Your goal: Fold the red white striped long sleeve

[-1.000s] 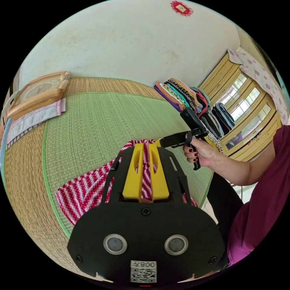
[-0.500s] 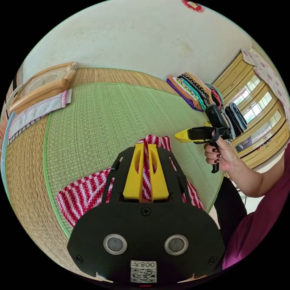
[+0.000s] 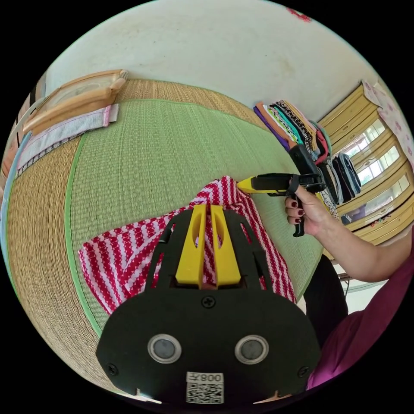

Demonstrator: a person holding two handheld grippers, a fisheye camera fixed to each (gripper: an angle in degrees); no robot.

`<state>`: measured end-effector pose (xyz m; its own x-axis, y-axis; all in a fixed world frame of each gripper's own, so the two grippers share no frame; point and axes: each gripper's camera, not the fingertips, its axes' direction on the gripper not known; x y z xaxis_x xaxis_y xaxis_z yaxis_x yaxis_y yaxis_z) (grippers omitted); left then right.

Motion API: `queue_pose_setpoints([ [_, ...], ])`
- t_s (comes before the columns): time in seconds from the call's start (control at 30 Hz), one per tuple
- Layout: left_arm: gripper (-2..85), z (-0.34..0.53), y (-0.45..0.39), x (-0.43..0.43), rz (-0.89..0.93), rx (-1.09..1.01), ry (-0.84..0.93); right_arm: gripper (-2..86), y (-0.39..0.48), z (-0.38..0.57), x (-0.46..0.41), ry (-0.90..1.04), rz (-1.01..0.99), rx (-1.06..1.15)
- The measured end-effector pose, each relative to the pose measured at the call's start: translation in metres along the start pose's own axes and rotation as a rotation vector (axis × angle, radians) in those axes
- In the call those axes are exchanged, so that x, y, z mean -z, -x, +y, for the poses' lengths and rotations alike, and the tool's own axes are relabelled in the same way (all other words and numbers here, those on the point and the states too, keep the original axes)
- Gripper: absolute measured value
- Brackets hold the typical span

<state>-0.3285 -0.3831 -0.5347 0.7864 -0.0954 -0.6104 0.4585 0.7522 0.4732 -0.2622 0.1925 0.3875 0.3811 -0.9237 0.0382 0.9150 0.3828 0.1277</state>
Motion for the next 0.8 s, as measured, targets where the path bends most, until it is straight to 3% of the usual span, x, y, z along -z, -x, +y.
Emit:
queue_pose_setpoints([
  [0.17,1.9,0.026,-0.014,0.030,0.023,0.001,-0.090,0.1,0.032,0.017,0.017,-0.043,-0.001,0.045],
  [0.43,2.0,0.110,-0.023,0.053,0.093,0.086,-0.032,0.1,0.026,-0.002,-0.037,0.131,0.069,-0.023],
  [0.6,3.3,0.160,-0.036,0.072,0.134,0.091,0.004,0.4,0.047,-0.003,-0.021,0.111,0.010,-0.014],
  [0.8,6.0,0.225,-0.052,0.066,0.297,0.197,0.072,3.2,0.072,0.074,0.019,0.124,0.008,0.055],
])
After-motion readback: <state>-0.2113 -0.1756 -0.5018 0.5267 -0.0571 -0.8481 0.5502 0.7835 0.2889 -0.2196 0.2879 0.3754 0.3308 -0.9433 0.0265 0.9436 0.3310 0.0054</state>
